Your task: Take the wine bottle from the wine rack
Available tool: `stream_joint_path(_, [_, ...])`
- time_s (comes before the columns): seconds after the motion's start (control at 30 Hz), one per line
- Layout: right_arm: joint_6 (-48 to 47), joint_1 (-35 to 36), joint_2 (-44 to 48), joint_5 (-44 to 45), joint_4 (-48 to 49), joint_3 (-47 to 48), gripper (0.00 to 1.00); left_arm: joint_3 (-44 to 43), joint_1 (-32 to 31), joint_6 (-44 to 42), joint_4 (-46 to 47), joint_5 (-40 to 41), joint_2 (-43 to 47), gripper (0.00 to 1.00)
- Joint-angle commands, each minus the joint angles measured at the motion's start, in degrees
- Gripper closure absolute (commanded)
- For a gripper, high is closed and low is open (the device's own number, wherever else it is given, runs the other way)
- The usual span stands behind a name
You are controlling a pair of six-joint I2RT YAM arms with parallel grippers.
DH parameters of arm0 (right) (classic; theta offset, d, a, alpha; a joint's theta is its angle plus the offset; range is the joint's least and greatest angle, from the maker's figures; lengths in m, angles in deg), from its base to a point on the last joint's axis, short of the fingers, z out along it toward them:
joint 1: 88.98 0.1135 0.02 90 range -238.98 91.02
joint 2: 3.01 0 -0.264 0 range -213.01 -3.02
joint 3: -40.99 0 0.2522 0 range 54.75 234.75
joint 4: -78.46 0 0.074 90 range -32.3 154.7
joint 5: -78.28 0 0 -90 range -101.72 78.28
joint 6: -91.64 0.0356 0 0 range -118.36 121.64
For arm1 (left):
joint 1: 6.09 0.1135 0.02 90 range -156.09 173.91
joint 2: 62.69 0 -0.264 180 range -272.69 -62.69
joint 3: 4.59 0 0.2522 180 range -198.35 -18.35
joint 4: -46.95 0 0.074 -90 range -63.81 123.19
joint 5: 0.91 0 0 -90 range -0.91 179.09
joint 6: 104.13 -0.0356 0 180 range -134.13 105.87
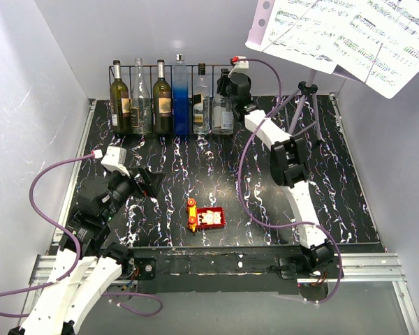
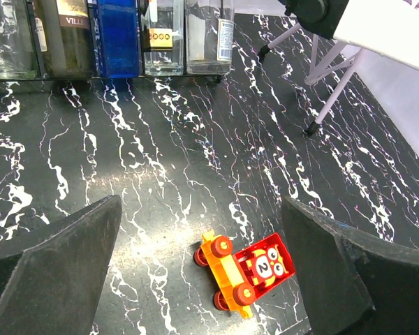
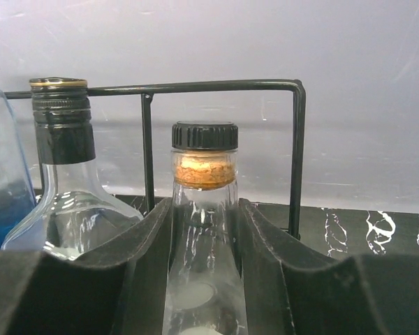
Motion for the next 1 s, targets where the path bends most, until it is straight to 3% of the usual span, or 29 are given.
stream_joint_path(0.0, [-2.57, 0.11, 8.96, -2.54, 9.06, -4.61, 0.99, 0.07, 0.22, -0.16, -0.77, 0.90, -0.33, 0.02])
stream_joint_path(0.97, [-14.08, 6.61, 41.12, -4.65, 33.23, -50.31, 0.99, 0.25, 0.22, -0.25, -0.24, -0.86, 0.46, 0.02])
